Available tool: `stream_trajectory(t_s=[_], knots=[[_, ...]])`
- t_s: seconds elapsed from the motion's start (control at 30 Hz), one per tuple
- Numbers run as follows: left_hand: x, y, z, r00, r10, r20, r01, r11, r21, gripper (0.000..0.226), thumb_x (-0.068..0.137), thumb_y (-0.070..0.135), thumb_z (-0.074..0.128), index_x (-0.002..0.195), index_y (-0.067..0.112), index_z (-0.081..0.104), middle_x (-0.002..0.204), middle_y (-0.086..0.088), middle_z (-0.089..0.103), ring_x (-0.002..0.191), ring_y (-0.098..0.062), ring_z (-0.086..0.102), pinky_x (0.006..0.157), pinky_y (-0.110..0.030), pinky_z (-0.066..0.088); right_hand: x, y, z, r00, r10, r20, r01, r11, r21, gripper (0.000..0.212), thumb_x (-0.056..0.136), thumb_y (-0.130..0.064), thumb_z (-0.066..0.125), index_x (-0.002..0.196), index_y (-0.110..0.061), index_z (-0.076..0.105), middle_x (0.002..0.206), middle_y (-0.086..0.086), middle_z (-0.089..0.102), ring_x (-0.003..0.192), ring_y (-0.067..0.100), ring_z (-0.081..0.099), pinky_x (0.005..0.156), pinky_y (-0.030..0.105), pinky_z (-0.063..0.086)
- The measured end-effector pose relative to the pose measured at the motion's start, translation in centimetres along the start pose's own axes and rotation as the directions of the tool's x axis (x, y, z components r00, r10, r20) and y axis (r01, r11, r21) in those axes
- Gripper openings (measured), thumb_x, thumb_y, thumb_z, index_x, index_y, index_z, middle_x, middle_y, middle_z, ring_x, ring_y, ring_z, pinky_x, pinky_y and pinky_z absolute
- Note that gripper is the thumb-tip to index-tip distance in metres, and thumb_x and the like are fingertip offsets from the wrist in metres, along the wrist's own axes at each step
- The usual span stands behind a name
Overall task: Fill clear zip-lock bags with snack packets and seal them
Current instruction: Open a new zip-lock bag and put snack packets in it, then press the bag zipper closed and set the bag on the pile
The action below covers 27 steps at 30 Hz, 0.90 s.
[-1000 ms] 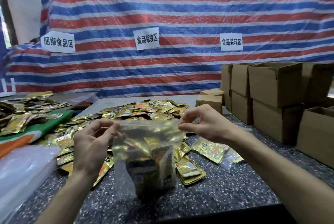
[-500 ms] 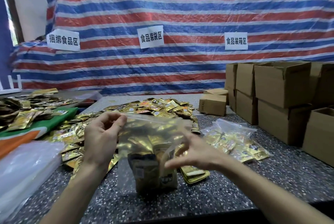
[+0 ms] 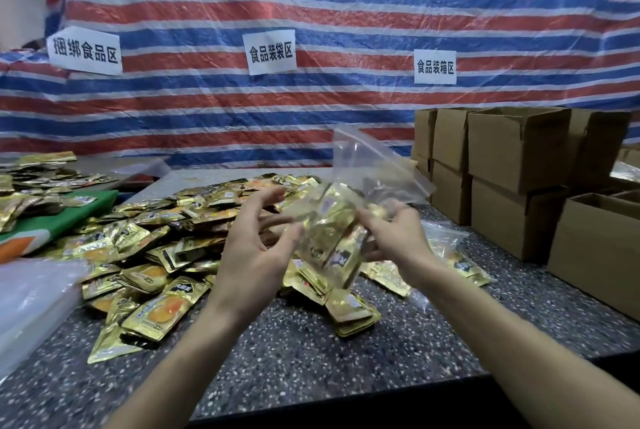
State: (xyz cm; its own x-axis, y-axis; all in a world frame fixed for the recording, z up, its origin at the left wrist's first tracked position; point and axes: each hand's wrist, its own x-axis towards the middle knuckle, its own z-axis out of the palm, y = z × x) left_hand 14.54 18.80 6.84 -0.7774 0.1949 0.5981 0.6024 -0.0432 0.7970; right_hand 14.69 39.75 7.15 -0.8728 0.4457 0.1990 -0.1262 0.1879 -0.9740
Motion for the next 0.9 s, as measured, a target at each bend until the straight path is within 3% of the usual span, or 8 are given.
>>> stream_trajectory(t_s=[0.13,0.2,0.27,0.37,0.43,0.53,0.7,0.9], knots=[[-0.8,-1.4,1.1,0.996,-0.035,0.083,0.030,0.998,0.063,0.029,0.091,0.016,0.068,0.112,0.034,0.064,0.106,0.021,0.068,0.101,0.001,0.064,0.074,-0.014,0.052,5.3,0.1,-3.0,0.958,0.231,-0.173,-0.206,0.967,0.151,0.015,0.098,-0.005,0.048,0.110,0.001,0.055,0.088,0.017,0.062,0.068,0.030,0.068,0.050,0.034,0.058],[-1.0,-2.0,1.4,0.991,-0.058,0.121,0.048,0.995,0.084,0.024,0.091,0.021,0.068,0.109,0.037,0.066,0.106,0.024,0.067,0.101,-0.001,0.065,0.080,-0.019,0.052,7.7,1.0,-4.1,0.924,0.328,-0.197,-0.283,0.932,0.226,0.032,0.097,-0.001,0.038,0.127,0.000,0.047,0.106,0.017,0.061,0.073,0.032,0.065,0.057,0.041,0.061],[-1.1,-2.4,1.6,0.987,-0.067,0.148,0.053,0.994,0.095,0.022,0.092,0.023,0.066,0.104,0.041,0.068,0.108,0.023,0.068,0.102,-0.002,0.065,0.083,-0.025,0.052,9.5,2.8,-5.0,0.892,0.377,-0.249,-0.347,0.925,0.157,0.029,0.100,-0.003,0.038,0.129,0.001,0.045,0.123,0.019,0.055,0.077,0.032,0.062,0.052,0.038,0.060],[-1.2,-2.3,1.5,0.986,-0.035,0.165,0.017,0.993,0.113,0.029,0.095,0.013,0.060,0.086,0.036,0.073,0.102,0.016,0.071,0.101,-0.004,0.065,0.085,-0.033,0.052,10.1,5.9,-5.8,0.827,0.391,-0.404,-0.453,0.889,-0.068,0.024,0.103,-0.008,0.042,0.106,0.009,0.058,0.079,0.020,0.069,0.058,0.027,0.067,0.037,0.026,0.051],[-1.3,-2.1,1.2,0.985,-0.012,0.170,-0.003,0.996,0.084,0.029,0.088,0.014,0.055,0.067,0.024,0.072,0.093,0.007,0.073,0.097,-0.008,0.066,0.088,-0.039,0.052,9.7,7.6,-6.2,0.875,0.256,-0.410,-0.420,0.824,-0.380,0.020,0.096,-0.005,0.050,0.085,0.003,0.065,0.051,0.007,0.066,0.047,0.018,0.068,0.042,0.027,0.054],[-1.6,-2.0,1.1,0.986,0.005,0.168,-0.019,0.997,0.080,0.024,0.077,0.018,0.054,0.057,0.018,0.067,0.083,0.000,0.071,0.089,-0.015,0.067,0.084,-0.043,0.054,8.5,8.2,-6.0,0.923,0.192,-0.334,-0.353,0.768,-0.534,0.016,0.088,-0.001,0.054,0.076,0.000,0.065,0.048,0.003,0.067,0.057,0.020,0.072,0.056,0.037,0.059],[-1.8,-2.4,1.1,0.990,0.004,0.139,-0.013,0.998,0.066,0.026,0.074,0.009,0.064,0.050,0.018,0.067,0.081,0.000,0.070,0.082,-0.014,0.066,0.070,-0.021,0.051,5.5,5.3,-2.6,0.965,0.263,-0.017,-0.228,0.798,-0.558,0.018,0.090,-0.004,0.050,0.086,-0.003,0.068,0.059,0.006,0.072,0.055,0.018,0.068,0.045,0.025,0.048],[-2.5,-3.1,-0.8,0.993,-0.076,0.095,0.065,0.991,0.113,0.028,0.074,-0.005,0.075,0.069,0.023,0.074,0.081,0.001,0.071,0.072,-0.011,0.066,0.061,-0.022,0.052,0.1,1.6,3.9,0.859,0.198,0.472,0.125,0.813,-0.568,0.030,0.096,-0.032,0.057,0.085,-0.009,0.073,0.067,0.002,0.075,0.048,0.011,0.060,0.043,0.016,0.041]])
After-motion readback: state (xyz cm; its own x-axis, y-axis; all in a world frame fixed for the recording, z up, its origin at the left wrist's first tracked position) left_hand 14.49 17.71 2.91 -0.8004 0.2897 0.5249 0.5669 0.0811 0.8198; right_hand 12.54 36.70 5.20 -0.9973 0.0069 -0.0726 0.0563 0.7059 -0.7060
